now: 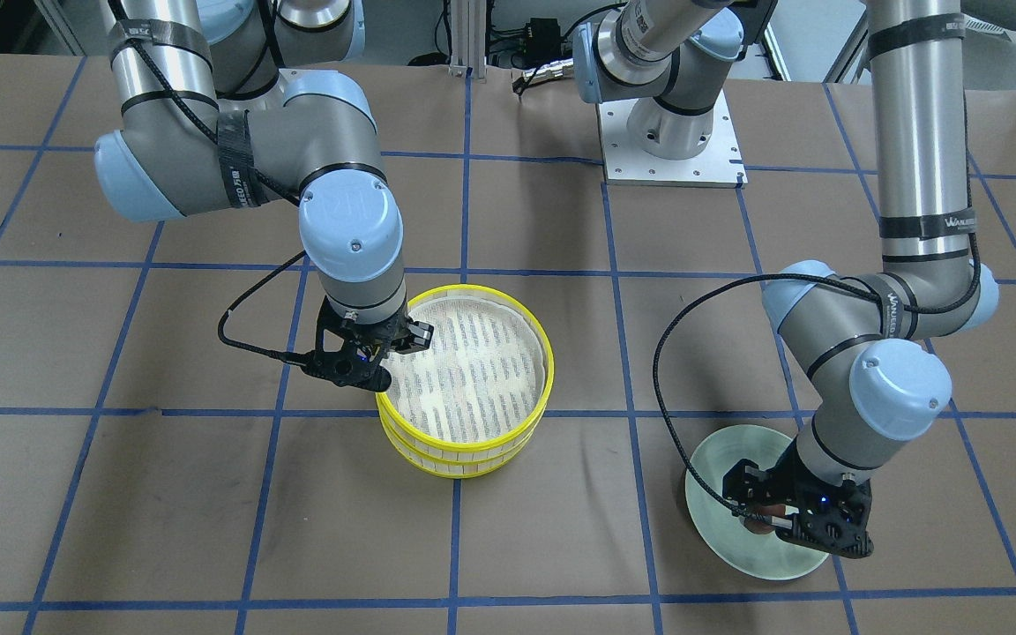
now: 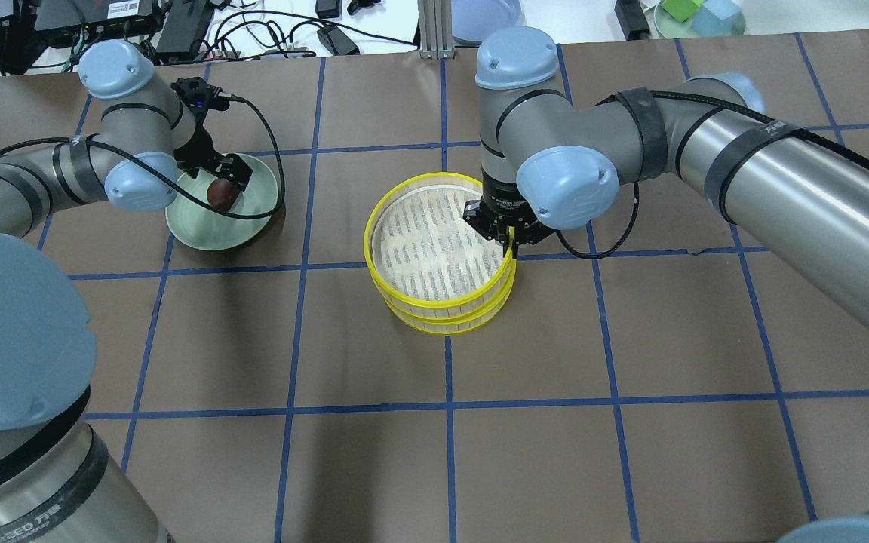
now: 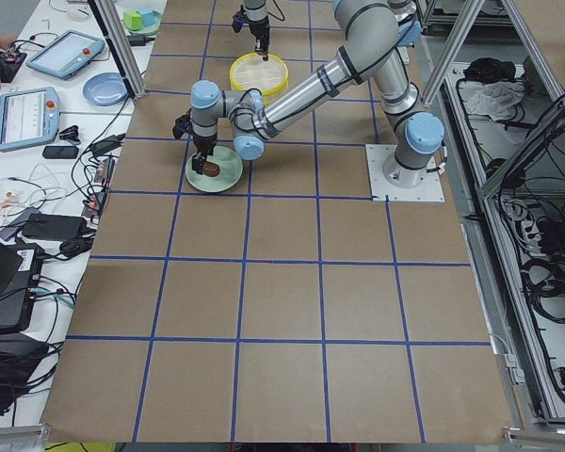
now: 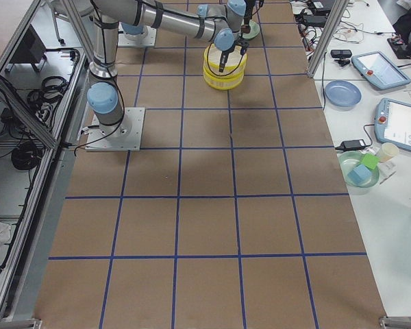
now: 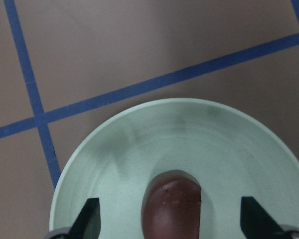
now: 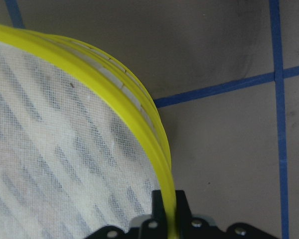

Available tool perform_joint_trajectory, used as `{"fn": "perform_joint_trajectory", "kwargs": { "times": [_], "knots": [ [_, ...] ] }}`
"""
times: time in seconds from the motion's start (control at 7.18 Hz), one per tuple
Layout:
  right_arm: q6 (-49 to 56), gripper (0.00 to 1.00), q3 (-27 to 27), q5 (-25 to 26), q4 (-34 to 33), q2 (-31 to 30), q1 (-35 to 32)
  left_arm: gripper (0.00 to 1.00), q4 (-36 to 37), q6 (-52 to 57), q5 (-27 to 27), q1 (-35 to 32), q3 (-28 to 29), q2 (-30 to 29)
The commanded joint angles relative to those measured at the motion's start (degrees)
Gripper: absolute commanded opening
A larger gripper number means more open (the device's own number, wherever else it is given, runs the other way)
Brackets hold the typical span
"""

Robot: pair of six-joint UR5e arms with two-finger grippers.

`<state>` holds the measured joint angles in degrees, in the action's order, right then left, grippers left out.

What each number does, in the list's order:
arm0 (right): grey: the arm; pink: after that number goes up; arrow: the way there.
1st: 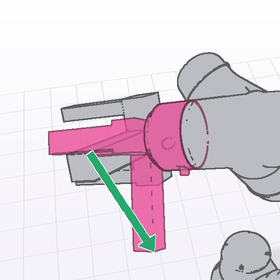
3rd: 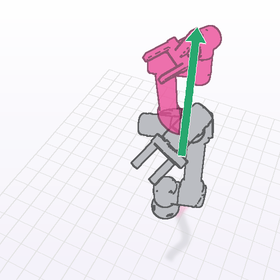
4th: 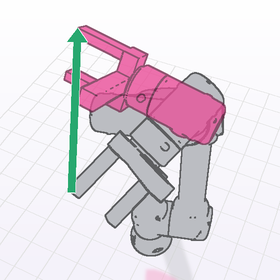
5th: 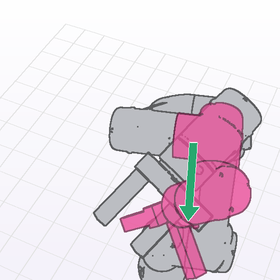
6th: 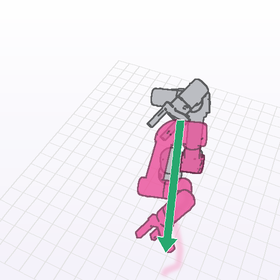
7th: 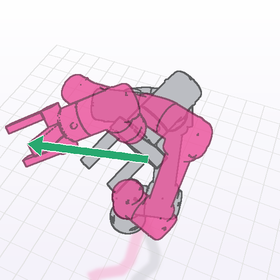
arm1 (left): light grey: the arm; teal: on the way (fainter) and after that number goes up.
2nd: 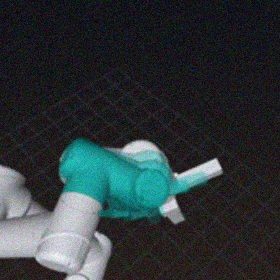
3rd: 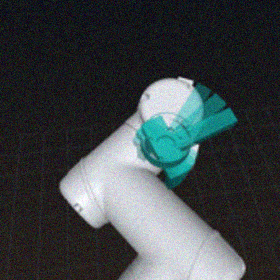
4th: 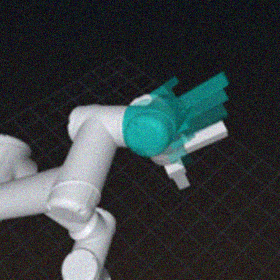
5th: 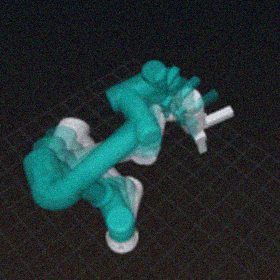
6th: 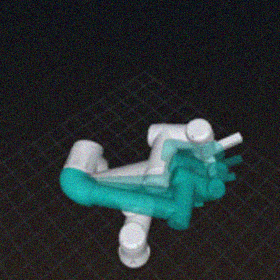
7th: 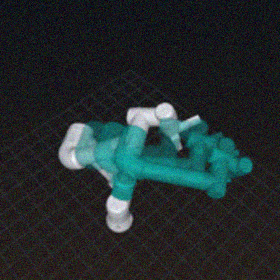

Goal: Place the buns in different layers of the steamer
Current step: 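Grasp the brown bun with the left gripper while the right gripper withdraws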

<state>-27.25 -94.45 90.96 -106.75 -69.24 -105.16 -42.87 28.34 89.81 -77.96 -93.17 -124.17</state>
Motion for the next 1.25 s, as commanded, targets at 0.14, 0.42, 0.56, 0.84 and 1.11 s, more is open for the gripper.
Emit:
{"fn": "perform_joint_trajectory", "kwargs": {
  "times": [0.14,0.42,0.56,0.84,1.11],
  "knots": [
    [1.3,0.00,-1.5,1.0,-0.5,0.1,0.1,0.00,-0.9,0.2,1.6,0.0,-0.1,-0.9],
    [1.3,0.00,-1.5,1.1,-0.6,0.1,0.2,0.00,-1.3,-0.4,1.5,-0.1,0.4,0.9],
    [0.7,0.47,-1.4,1.3,-1.0,-0.1,0.2,0.00,-5.2,-2.5,1.2,-0.1,1.6,2.9],
    [1.4,1.00,1.3,0.4,-0.4,-2.9,0.7,0.00,-14.7,-12.7,0.6,-2.3,3.9,8.3],
    [1.7,1.00,7.4,-3.0,12.4,-17.1,2.8,0.00,-19.4,-25.8,-2.4,-7.4,3.9,13.4]
  ]
}}
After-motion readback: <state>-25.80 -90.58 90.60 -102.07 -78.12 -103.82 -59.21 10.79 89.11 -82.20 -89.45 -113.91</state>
